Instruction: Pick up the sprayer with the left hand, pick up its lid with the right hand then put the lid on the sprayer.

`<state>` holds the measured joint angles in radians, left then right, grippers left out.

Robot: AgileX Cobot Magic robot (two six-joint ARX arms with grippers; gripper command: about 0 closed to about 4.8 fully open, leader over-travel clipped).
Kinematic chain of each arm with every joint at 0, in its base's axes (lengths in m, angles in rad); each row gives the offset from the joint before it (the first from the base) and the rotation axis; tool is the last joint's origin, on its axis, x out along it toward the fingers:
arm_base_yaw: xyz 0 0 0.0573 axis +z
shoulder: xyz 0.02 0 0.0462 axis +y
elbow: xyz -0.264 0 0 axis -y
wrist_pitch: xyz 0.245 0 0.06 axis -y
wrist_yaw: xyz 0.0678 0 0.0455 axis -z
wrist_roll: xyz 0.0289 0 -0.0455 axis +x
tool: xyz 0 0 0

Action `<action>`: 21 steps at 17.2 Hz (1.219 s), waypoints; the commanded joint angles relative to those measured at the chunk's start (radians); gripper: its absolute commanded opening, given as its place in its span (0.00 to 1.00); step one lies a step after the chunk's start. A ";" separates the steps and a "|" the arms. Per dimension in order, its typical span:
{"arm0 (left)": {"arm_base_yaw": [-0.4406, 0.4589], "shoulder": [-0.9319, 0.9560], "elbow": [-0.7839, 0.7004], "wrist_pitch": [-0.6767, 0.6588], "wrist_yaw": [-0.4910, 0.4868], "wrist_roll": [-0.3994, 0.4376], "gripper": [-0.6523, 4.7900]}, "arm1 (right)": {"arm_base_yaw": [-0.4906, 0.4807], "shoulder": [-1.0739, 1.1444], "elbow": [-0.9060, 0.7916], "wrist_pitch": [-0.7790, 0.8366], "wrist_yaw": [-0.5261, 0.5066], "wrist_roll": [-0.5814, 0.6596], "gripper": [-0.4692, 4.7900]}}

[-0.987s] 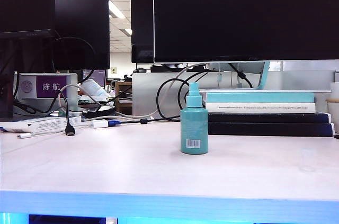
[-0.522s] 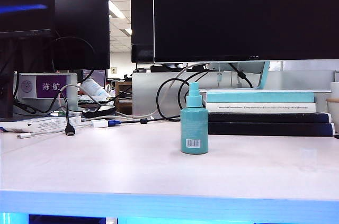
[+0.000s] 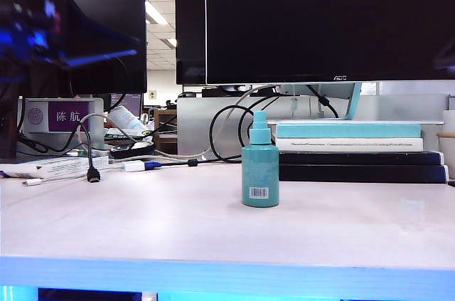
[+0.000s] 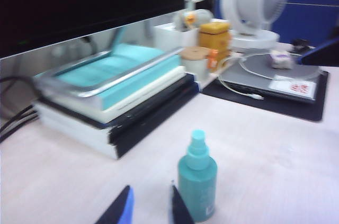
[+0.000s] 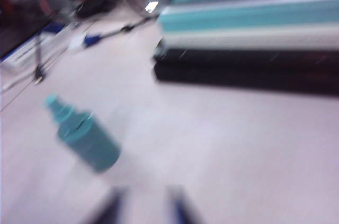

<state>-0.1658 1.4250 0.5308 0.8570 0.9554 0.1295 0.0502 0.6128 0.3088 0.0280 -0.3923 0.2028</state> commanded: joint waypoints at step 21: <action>-0.151 0.577 0.380 0.037 0.310 0.060 0.80 | 0.304 0.327 0.002 0.007 0.217 -0.100 0.93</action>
<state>-0.3161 2.0014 0.8959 0.9062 1.2499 0.2150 0.3527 0.9222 0.3084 0.0132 -0.1905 0.1104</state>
